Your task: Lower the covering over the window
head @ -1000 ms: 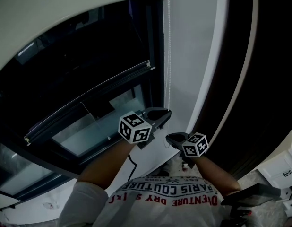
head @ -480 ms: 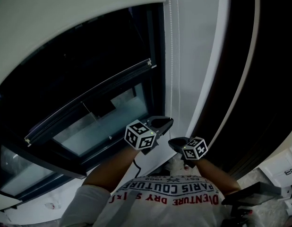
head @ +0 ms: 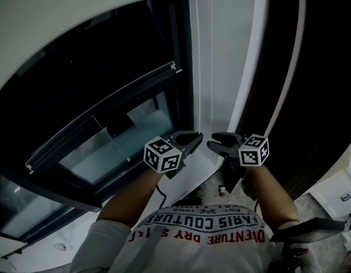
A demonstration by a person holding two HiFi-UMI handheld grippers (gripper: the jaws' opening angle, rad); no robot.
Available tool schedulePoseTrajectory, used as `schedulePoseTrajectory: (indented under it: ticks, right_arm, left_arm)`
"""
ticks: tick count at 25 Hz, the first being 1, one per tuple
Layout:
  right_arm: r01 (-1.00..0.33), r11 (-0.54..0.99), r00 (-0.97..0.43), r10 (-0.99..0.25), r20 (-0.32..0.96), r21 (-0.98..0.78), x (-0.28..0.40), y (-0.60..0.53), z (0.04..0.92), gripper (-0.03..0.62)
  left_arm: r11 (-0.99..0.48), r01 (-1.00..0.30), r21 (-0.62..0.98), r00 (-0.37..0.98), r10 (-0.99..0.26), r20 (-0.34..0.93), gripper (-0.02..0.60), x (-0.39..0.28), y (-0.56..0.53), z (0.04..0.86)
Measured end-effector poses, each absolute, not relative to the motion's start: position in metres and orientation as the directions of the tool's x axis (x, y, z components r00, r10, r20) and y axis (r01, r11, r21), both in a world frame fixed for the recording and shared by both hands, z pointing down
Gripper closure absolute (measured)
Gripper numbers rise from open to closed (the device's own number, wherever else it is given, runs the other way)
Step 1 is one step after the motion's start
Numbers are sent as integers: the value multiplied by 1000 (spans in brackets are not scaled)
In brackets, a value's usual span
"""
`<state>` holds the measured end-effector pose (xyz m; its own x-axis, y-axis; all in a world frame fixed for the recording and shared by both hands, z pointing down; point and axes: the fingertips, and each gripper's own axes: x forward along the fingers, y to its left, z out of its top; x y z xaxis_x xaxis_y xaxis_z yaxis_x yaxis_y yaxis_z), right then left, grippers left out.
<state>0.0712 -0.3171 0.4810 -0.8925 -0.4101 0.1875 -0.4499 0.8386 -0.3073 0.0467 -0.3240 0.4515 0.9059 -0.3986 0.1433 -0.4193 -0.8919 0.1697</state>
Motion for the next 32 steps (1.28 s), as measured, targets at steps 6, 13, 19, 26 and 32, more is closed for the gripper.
schedulePoseTrajectory:
  ticks: [6, 13, 19, 26, 32]
  right_arm:
    - [-411, 902, -911, -410, 33, -135, 50, -330, 332, 437]
    - [-407, 907, -910, -413, -42, -110, 27, -333, 270, 499]
    - [-424, 901, -903, -428, -32, -91, 30, -339, 272, 586]
    - [-433, 890, -890, -447, -88, -147, 35, -338, 271, 586]
    - [-427, 895, -899, -435, -44, -128, 31, -332, 292, 586]
  left_arm:
    - [-899, -403, 172, 913, -382, 144, 577, 52, -313, 450]
    - [-907, -381, 181, 923, -361, 135, 576, 54, -305, 449]
    - [-907, -373, 194, 927, -358, 113, 575, 54, -306, 449]
    - [-905, -370, 210, 929, -358, 96, 575, 55, -306, 449]
    - [-899, -387, 204, 920, -364, 143, 575, 54, -303, 472]
